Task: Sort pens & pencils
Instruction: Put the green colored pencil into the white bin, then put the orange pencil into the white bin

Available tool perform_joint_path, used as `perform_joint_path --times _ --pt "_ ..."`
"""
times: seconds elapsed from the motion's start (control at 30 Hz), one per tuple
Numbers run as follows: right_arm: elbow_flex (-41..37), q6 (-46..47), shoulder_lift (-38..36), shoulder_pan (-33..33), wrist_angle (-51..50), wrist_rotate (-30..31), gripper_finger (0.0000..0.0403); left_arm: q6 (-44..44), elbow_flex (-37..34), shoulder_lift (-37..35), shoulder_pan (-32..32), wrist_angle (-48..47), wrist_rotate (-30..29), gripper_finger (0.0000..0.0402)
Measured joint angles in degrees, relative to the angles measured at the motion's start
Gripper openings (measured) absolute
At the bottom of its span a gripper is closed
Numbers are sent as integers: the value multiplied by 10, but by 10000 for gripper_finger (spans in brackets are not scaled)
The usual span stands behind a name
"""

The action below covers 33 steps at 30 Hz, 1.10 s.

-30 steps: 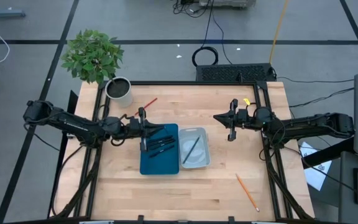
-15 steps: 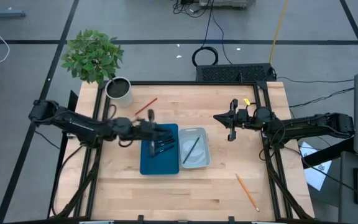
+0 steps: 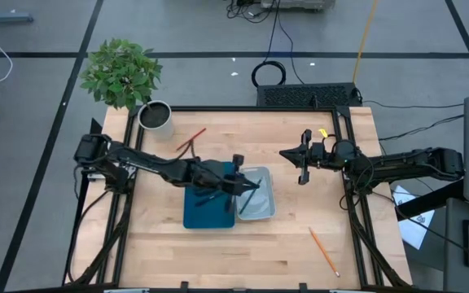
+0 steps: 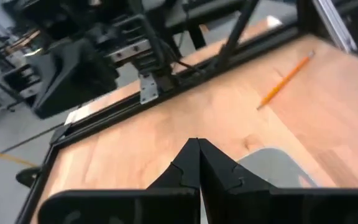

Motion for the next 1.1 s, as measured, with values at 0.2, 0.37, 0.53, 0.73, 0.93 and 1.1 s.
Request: perform_joint_path --times 0.2,0.37,0.53,0.73,0.93,1.1 --pt "0 0 0 0 -2 0 0 48 25 28 2 -91 12 0" --pt "0 0 0 0 -1 0 0 54 25 43 2 -91 19 0" --pt "0 0 0 0 0 0 0 57 25 43 2 -85 23 18" --pt "0 0 0 0 -1 0 0 47 25 44 3 -77 14 64" --pt "0 0 0 0 -1 0 0 18 25 31 12 -98 4 132" --pt "0 0 0 0 -4 0 0 -25 25 -40 9 -183 -43 161"
